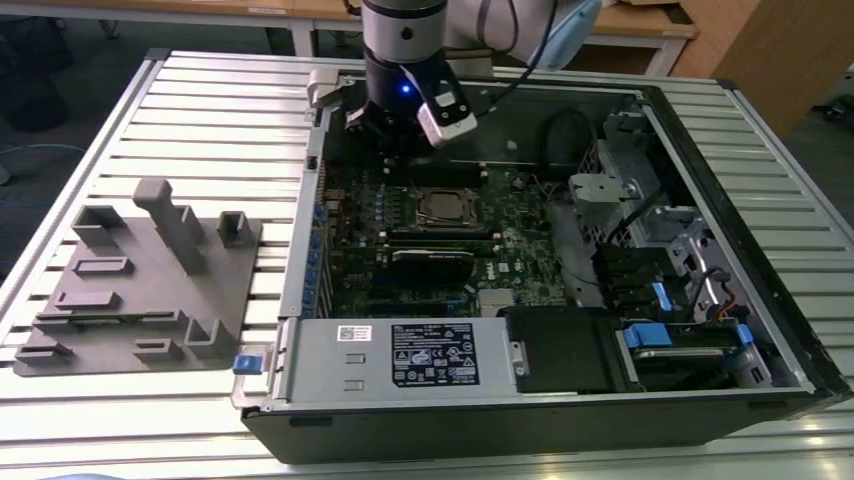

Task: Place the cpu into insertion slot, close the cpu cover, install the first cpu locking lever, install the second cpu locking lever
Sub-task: 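Install the first cpu locking lever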

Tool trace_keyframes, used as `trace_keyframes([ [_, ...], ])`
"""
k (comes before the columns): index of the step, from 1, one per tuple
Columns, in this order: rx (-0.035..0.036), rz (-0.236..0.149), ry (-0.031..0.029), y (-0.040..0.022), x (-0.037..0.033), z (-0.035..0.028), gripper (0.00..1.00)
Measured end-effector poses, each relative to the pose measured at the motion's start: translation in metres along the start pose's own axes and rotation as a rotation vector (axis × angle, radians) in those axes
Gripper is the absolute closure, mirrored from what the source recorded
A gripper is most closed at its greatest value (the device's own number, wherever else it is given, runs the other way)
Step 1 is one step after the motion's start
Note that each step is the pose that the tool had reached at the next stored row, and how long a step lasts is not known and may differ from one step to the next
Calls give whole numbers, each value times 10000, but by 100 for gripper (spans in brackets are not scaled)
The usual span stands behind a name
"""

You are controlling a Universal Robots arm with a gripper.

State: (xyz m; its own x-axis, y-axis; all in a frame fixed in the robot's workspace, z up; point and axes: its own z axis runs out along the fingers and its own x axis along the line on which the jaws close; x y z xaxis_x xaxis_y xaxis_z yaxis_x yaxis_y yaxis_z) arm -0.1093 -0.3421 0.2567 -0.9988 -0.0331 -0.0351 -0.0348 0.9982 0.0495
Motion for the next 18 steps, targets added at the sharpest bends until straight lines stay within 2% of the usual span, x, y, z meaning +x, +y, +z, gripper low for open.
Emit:
trace_keyframes([
  [4, 0, 0, -6, 3, 80, 2, 89],
  [6, -22, 0, -5, 3, 94, 1, 89],
  [7, -222, 8, -14, 3, 110, 1, 89],
  [10, -285, 10, -15, 4, 112, 1, 89],
  [14, -292, 10, -17, 4, 112, 1, 89],
  [15, -340, 10, -17, 3, 112, 1, 89],
  [16, -484, 14, -23, 3, 112, 1, 89],
  [17, -567, 19, -26, 3, 112, 1, 89],
  [18, -578, 20, -26, 4, 112, 1, 89],
])
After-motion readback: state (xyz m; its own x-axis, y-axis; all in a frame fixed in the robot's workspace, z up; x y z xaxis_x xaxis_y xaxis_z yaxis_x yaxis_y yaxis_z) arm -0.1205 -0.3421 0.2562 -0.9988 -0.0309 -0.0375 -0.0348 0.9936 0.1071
